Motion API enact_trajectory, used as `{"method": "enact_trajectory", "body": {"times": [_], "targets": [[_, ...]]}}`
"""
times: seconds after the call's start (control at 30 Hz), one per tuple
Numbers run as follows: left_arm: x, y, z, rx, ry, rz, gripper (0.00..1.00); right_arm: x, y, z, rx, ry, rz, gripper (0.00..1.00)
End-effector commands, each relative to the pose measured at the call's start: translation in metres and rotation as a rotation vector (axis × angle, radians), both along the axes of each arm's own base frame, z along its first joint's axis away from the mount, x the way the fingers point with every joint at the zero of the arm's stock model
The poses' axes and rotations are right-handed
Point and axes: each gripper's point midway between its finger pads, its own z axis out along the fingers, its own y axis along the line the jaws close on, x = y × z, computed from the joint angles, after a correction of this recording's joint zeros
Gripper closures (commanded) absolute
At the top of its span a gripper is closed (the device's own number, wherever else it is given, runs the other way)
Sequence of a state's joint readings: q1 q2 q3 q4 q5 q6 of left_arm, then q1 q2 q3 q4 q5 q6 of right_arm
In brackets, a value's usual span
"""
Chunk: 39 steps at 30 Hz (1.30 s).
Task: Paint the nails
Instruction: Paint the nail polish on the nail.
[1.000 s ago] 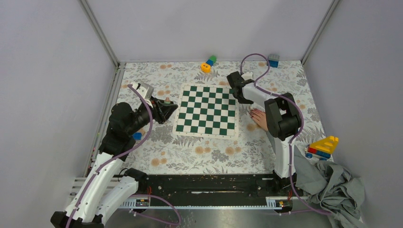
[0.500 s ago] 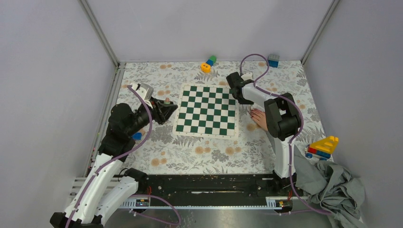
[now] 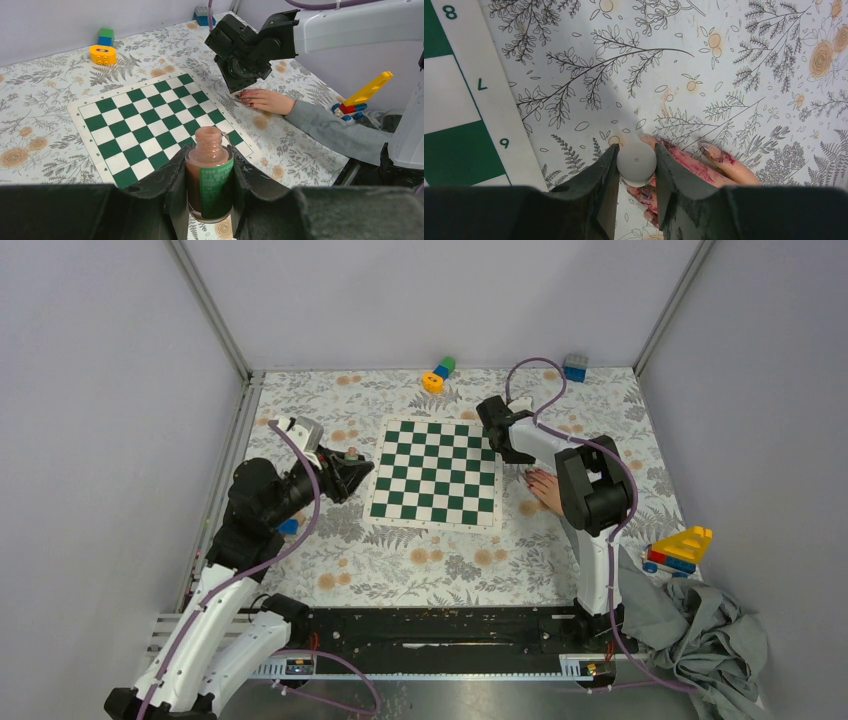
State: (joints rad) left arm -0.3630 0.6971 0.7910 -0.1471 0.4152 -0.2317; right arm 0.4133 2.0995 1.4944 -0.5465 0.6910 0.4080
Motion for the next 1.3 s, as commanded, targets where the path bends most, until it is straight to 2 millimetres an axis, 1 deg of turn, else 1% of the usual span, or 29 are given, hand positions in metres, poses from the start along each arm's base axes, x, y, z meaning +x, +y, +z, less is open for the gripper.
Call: {"method": "enact_trajectory", "body": {"times": [0.0, 0.2, 0.37, 0.57, 0.7, 0.8, 0.9, 1.1, 1.13, 1.2, 1.27], "targets": [[-0.002, 0.003, 0.024, -0.011, -0.081, 0.011, 1.0, -0.002, -0.002, 0.02, -0.02, -0.044, -0.018, 1.0], [-0.002, 0.003, 0.023, -0.01, -0.081, 0.013, 1.0, 0.002, -0.004, 0.032, -0.033, -0.072, -0.019, 1.0], [-0.001, 0.003, 0.023, -0.009, -0.079, 0.015, 1.0, 0.006, 0.003, 0.046, 0.015, -0.106, -0.017, 1.0], [0.0, 0.002, 0.02, -0.007, -0.072, 0.014, 1.0, 0.008, 0.014, 0.078, 0.12, -0.182, -0.009, 1.0], [0.001, 0.002, 0.019, -0.007, -0.067, 0.014, 1.0, 0.004, 0.017, 0.097, 0.167, -0.226, 0.001, 1.0], [0.001, 0.002, 0.019, -0.009, -0.069, 0.019, 1.0, -0.004, 0.015, 0.108, 0.196, -0.26, 0.004, 1.0], [0.002, 0.002, 0.018, -0.009, -0.065, 0.02, 1.0, -0.015, 0.014, 0.123, 0.245, -0.32, 0.013, 1.0], [0.003, 0.001, 0.016, -0.01, -0.056, 0.019, 1.0, -0.043, 0.013, 0.167, 0.36, -0.436, 0.056, 1.0], [0.003, 0.001, 0.016, -0.011, -0.055, 0.015, 1.0, -0.049, 0.014, 0.18, 0.387, -0.463, 0.079, 1.0], [0.001, -0.001, 0.017, -0.014, -0.054, 0.001, 1.0, -0.059, 0.02, 0.191, 0.434, -0.483, 0.144, 1.0], [-0.001, -0.004, 0.018, -0.019, -0.058, -0.022, 1.0, -0.07, 0.035, 0.2, 0.525, -0.509, 0.247, 1.0]]}}
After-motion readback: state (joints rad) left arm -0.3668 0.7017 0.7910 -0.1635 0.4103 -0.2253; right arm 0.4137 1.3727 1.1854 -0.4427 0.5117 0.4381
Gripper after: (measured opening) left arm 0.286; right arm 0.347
